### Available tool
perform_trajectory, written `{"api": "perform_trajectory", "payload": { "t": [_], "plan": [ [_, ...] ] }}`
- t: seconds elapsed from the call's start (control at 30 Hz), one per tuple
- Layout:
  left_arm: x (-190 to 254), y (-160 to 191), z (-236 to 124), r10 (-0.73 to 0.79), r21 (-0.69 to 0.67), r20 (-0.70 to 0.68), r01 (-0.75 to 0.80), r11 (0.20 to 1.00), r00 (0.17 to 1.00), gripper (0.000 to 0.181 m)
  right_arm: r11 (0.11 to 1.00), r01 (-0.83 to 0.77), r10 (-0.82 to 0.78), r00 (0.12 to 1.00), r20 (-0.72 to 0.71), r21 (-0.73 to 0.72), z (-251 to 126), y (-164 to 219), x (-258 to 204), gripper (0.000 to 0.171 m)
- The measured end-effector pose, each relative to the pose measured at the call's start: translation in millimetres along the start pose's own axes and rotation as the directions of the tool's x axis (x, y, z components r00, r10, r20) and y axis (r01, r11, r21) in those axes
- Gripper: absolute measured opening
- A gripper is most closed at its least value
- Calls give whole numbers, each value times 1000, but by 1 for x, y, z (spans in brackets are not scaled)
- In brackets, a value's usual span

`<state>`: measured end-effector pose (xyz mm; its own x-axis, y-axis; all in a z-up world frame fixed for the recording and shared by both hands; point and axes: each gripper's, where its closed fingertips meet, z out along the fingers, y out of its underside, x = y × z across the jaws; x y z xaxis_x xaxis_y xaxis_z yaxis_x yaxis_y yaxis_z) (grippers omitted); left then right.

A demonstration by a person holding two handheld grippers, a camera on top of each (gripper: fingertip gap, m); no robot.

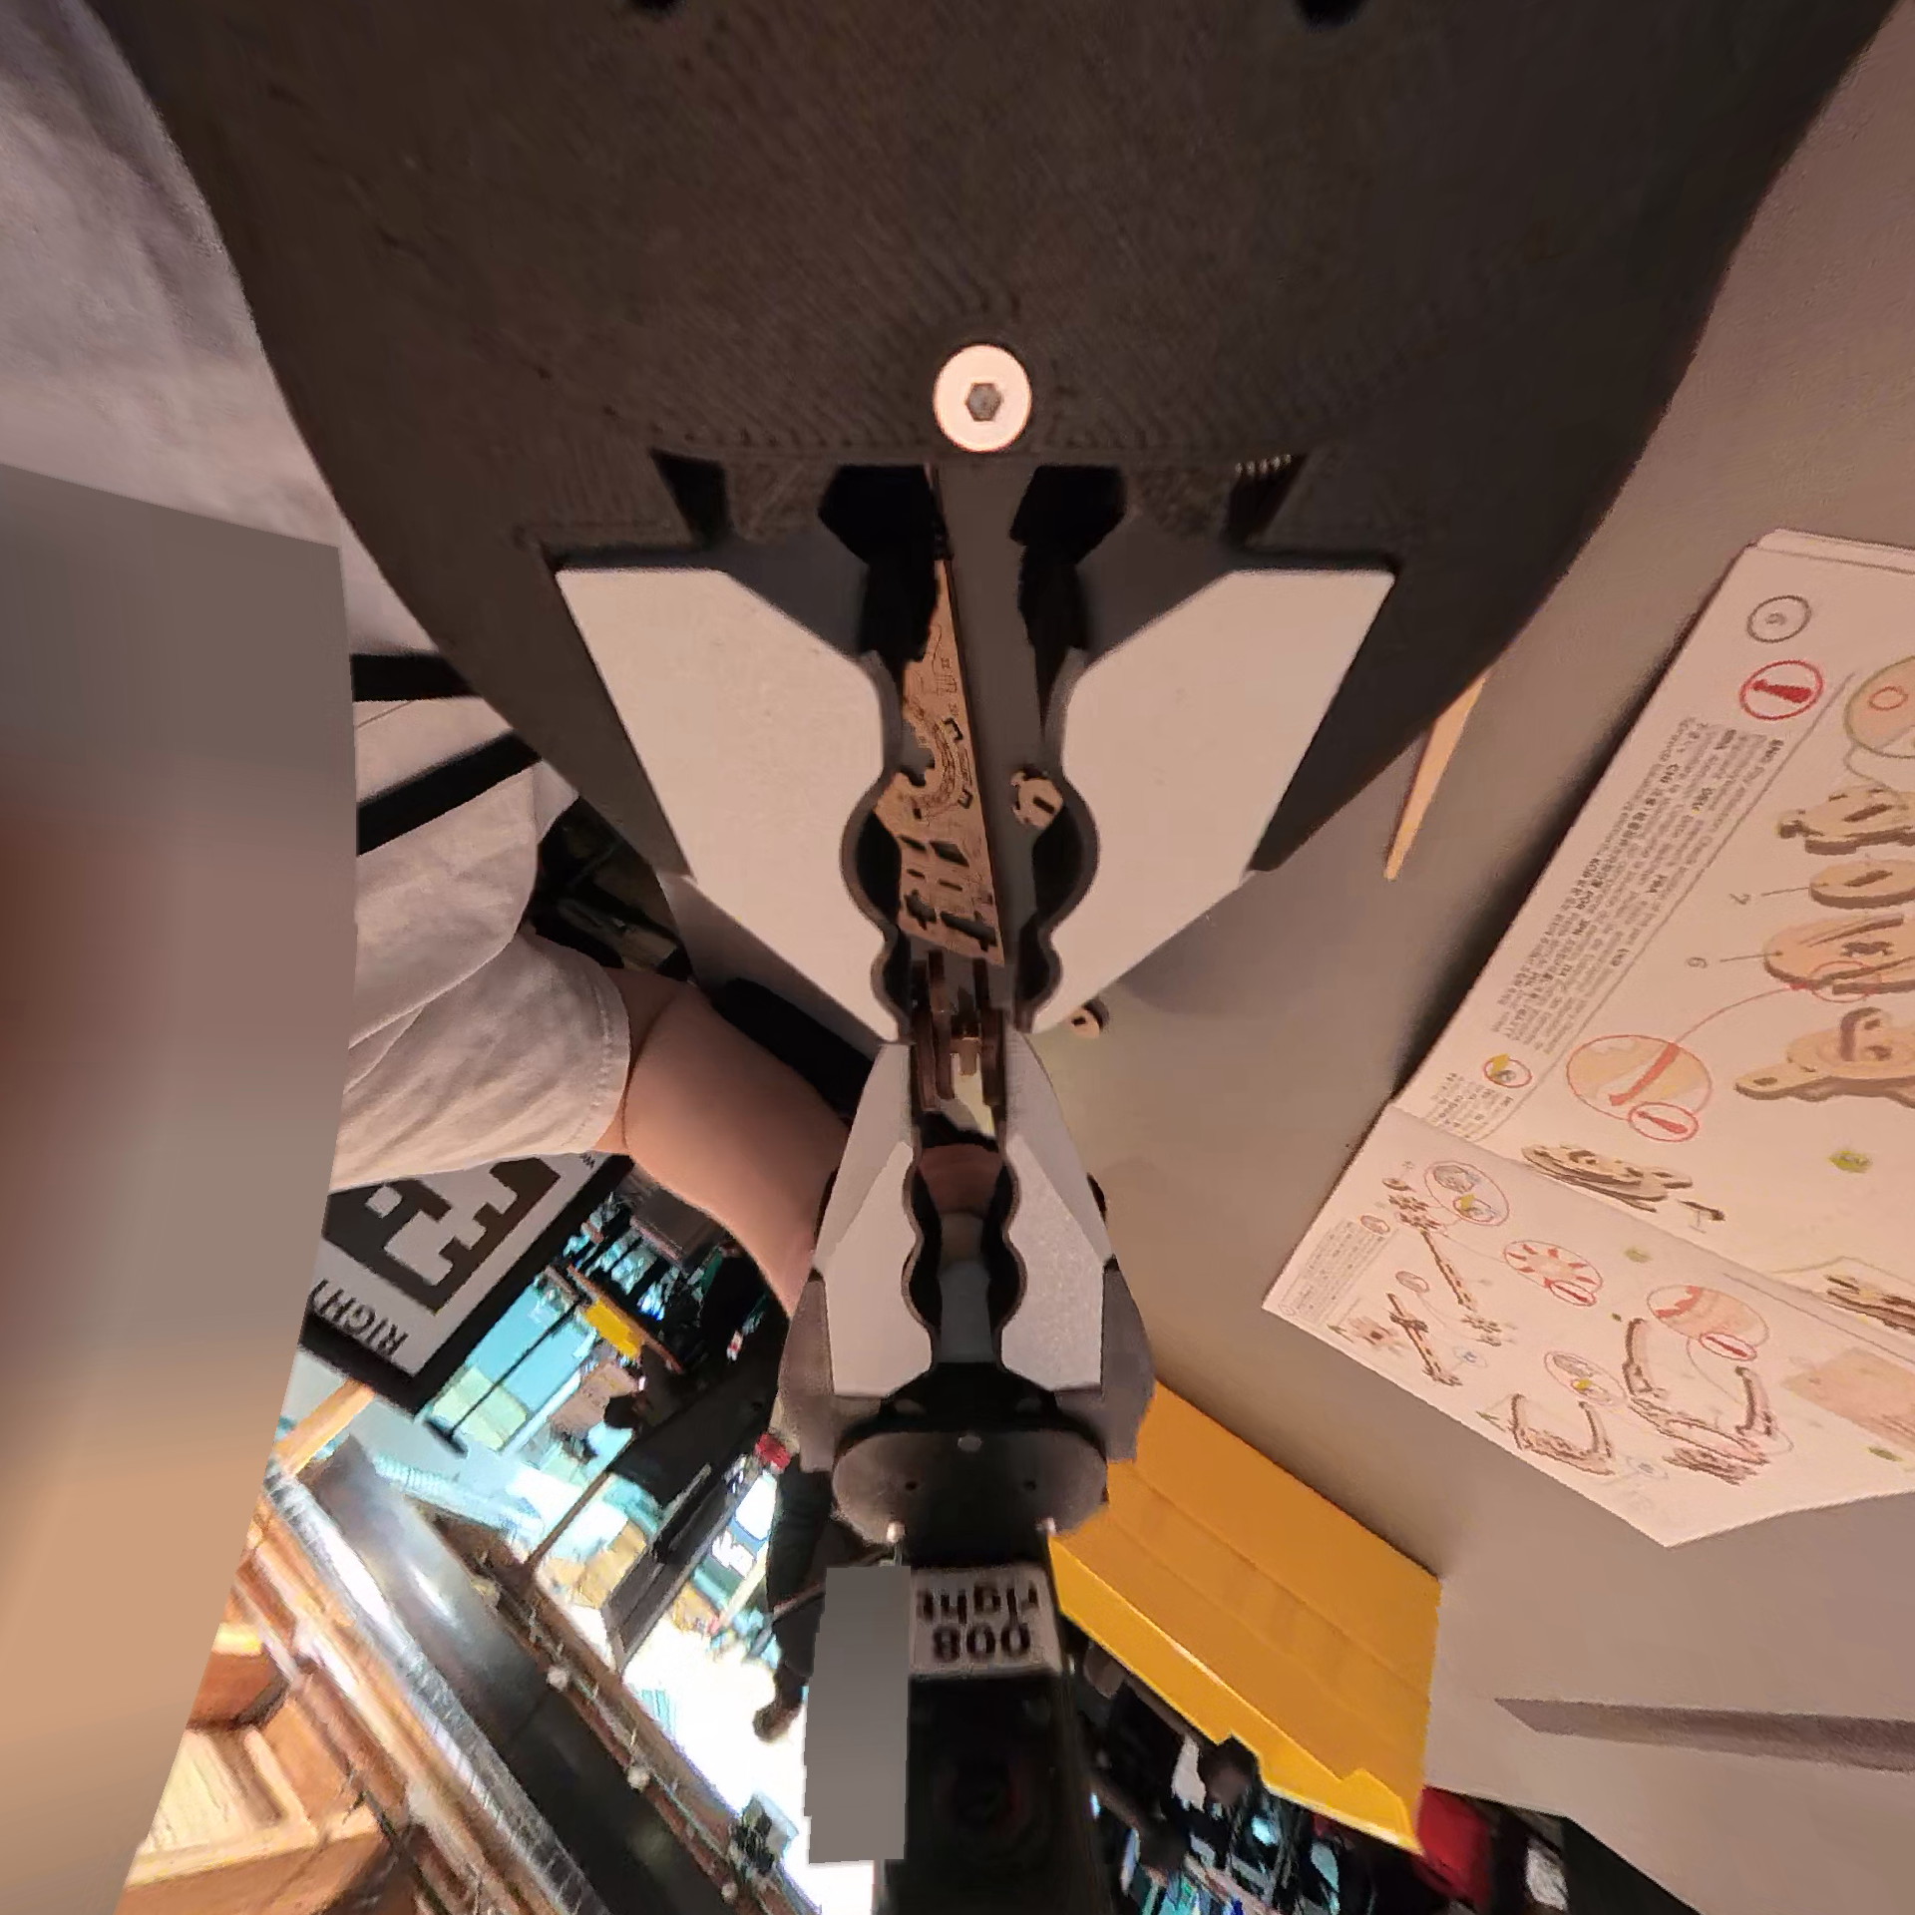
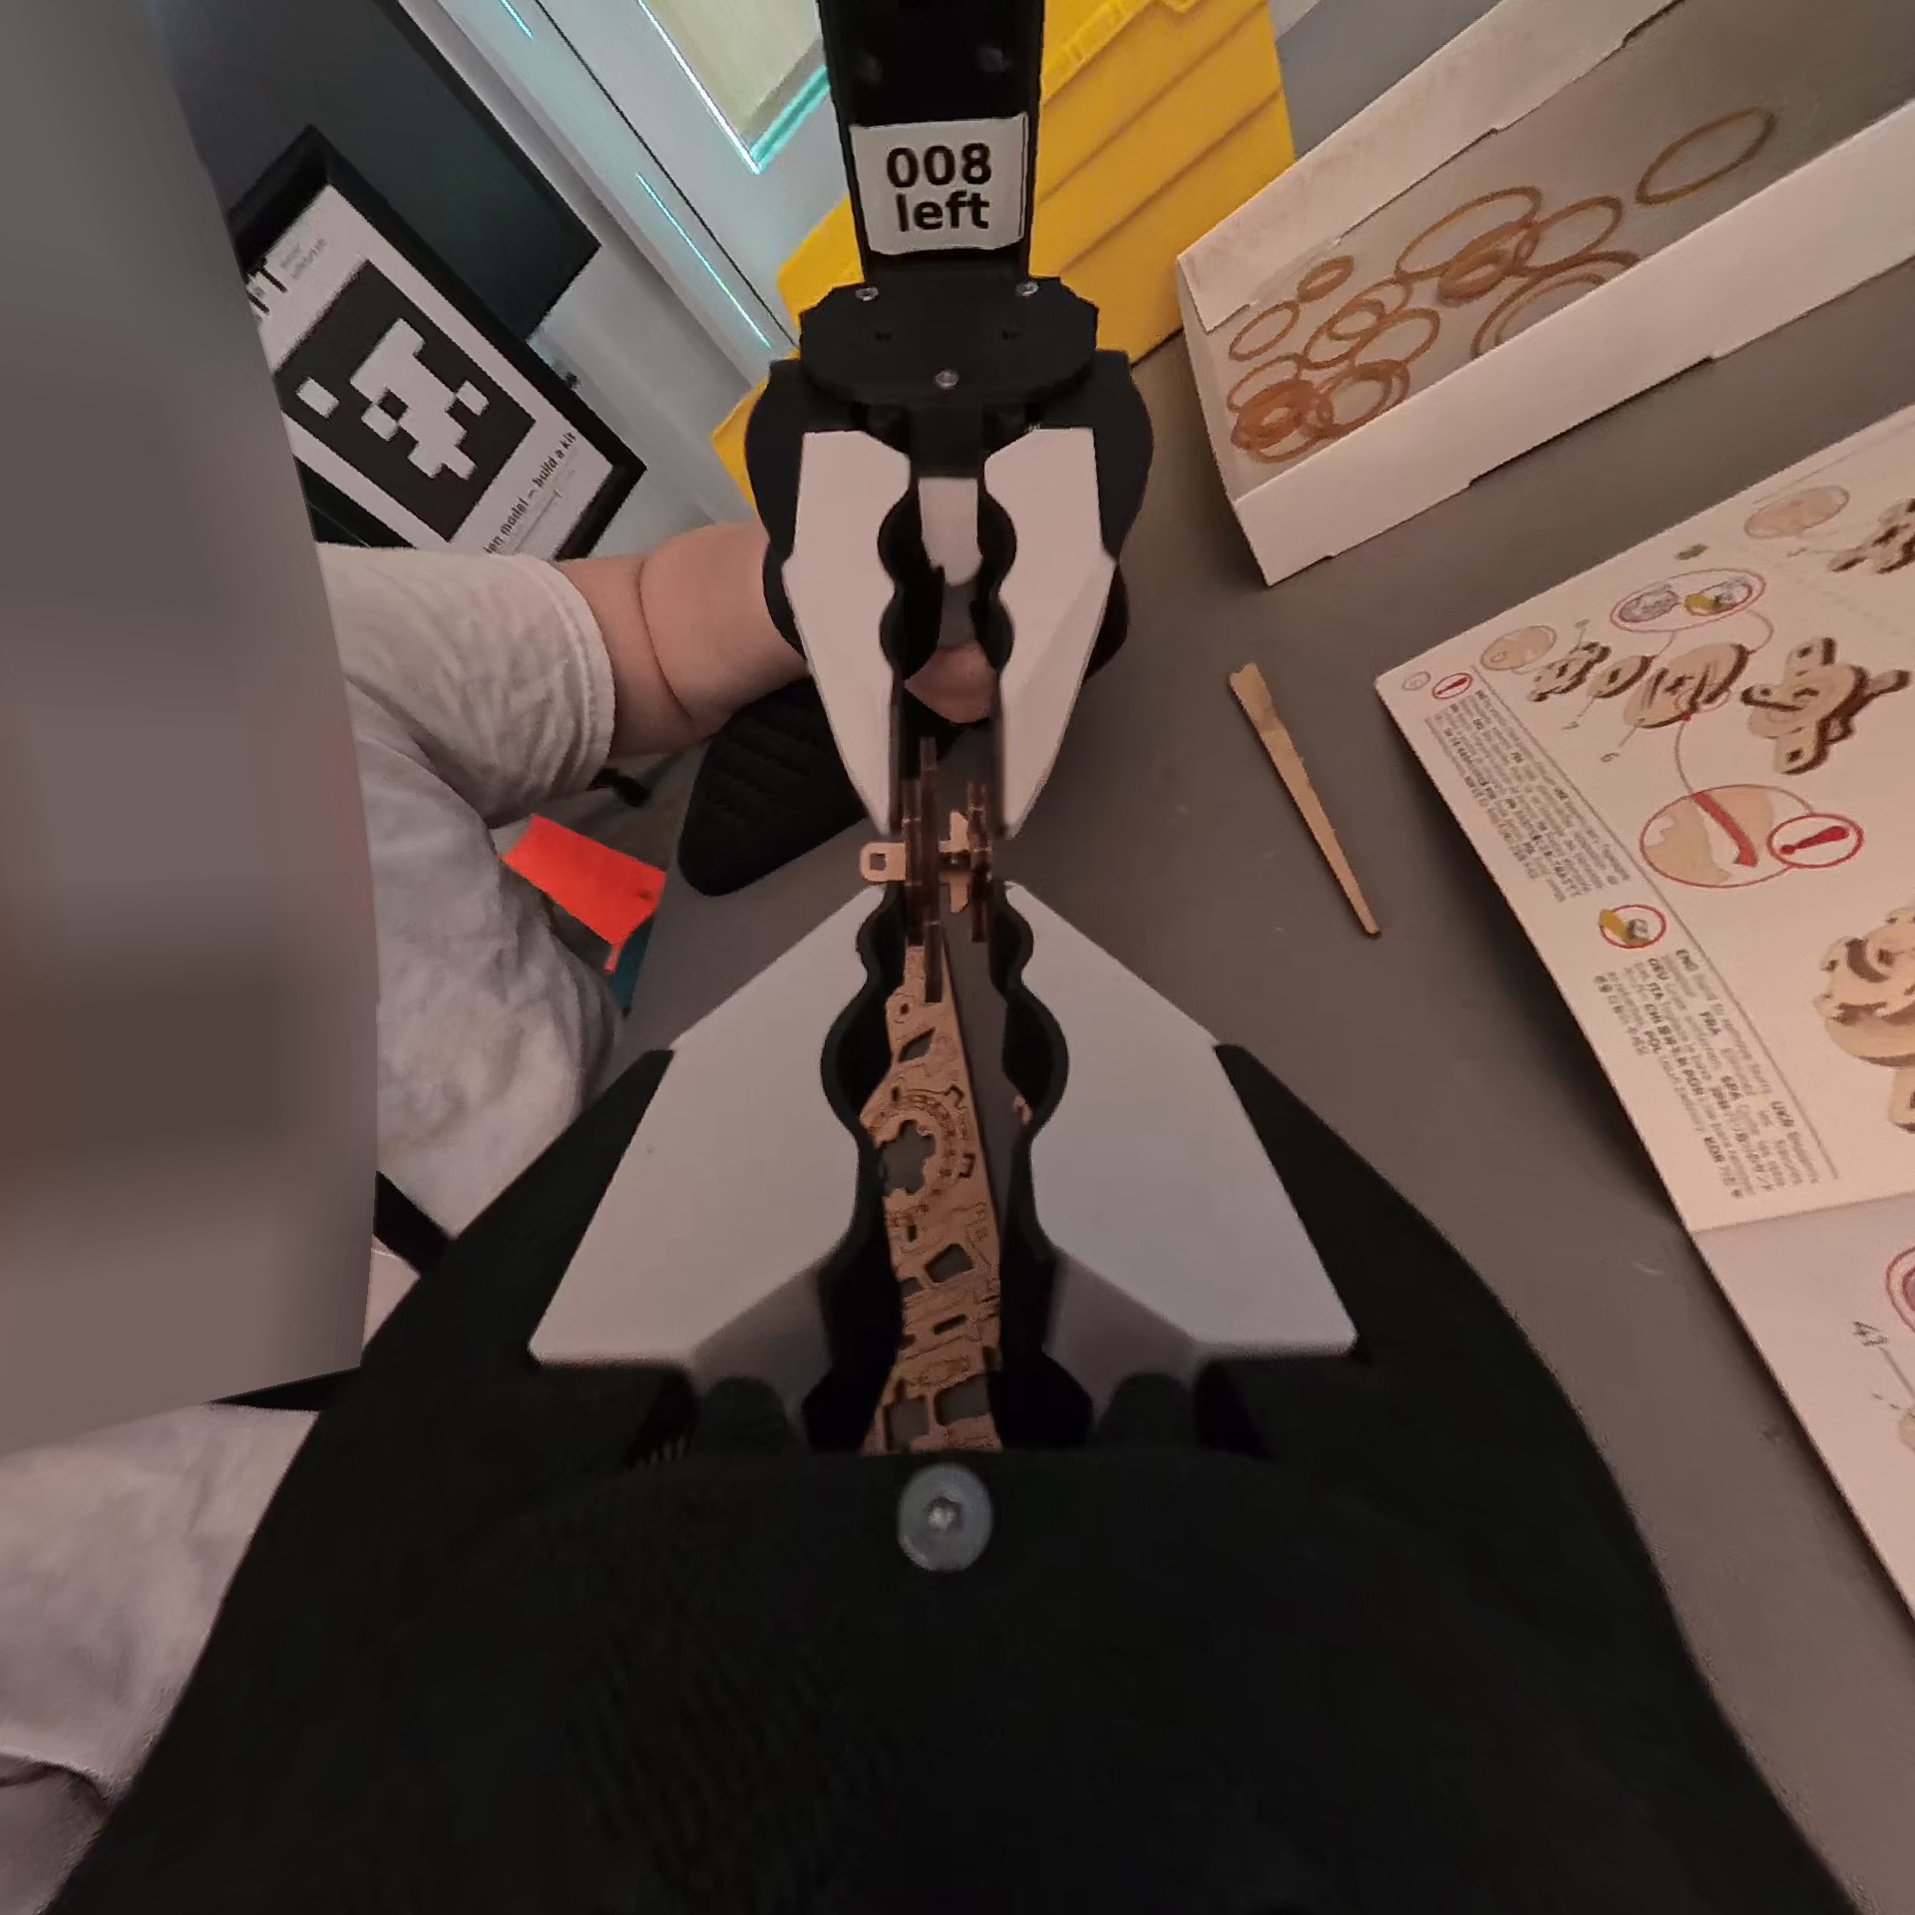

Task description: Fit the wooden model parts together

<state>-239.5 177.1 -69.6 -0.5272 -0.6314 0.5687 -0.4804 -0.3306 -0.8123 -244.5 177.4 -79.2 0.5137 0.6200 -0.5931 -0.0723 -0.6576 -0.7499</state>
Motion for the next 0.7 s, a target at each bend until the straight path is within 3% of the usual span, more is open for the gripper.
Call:
{"api": "perform_trajectory", "payload": {
  "t": [0.23,0.47,0.7],
  "plan": [
    [-6,-15,-12,-87,91,-31,89,992,996,21,988,-151,146,984,101,42,-4,-3,-1,14],
    [-5,-4,-4,-134,35,-50,136,990,990,31,982,-188,184,978,102,29,0,1,3,15],
    [-6,5,-2,-120,-16,-30,120,993,992,13,980,-199,196,976,100,22,2,3,5,14]
  ]
}}
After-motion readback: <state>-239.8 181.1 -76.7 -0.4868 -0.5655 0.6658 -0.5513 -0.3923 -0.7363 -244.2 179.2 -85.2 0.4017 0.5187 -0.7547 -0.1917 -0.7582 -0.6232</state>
